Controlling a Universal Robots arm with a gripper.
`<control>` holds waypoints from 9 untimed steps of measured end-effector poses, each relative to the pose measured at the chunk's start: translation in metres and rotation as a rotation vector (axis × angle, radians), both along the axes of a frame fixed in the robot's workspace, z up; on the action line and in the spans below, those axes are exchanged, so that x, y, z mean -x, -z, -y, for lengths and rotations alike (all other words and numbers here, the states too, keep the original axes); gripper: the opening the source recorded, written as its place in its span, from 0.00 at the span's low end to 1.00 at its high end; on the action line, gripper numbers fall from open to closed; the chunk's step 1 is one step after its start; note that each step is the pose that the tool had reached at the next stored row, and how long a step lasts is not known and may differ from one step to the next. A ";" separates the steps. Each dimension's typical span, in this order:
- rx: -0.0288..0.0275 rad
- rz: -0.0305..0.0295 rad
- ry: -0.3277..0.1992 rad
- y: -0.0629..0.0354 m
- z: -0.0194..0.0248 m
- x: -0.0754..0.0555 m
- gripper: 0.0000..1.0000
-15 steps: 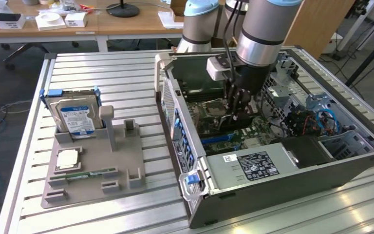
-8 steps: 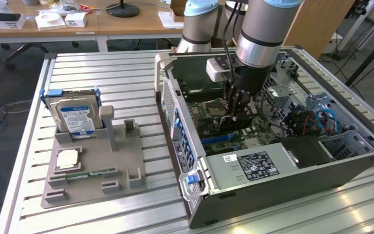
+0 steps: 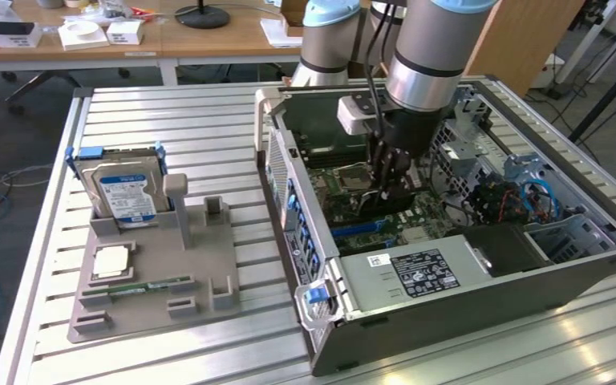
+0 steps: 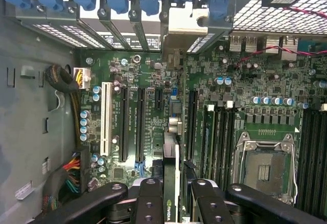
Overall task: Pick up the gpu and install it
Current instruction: 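Insert the gpu into the slot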
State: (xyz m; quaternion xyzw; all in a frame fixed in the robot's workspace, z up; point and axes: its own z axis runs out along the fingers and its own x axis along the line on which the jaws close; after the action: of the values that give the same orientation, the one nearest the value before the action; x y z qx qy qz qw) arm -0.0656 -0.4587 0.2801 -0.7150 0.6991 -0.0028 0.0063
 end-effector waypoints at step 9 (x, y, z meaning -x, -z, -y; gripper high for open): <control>-0.0001 0.0000 0.000 0.0037 0.0000 0.001 0.26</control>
State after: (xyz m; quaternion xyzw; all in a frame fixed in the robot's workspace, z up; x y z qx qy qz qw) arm -0.0665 -0.4586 0.2764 -0.7149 0.6992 -0.0028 0.0064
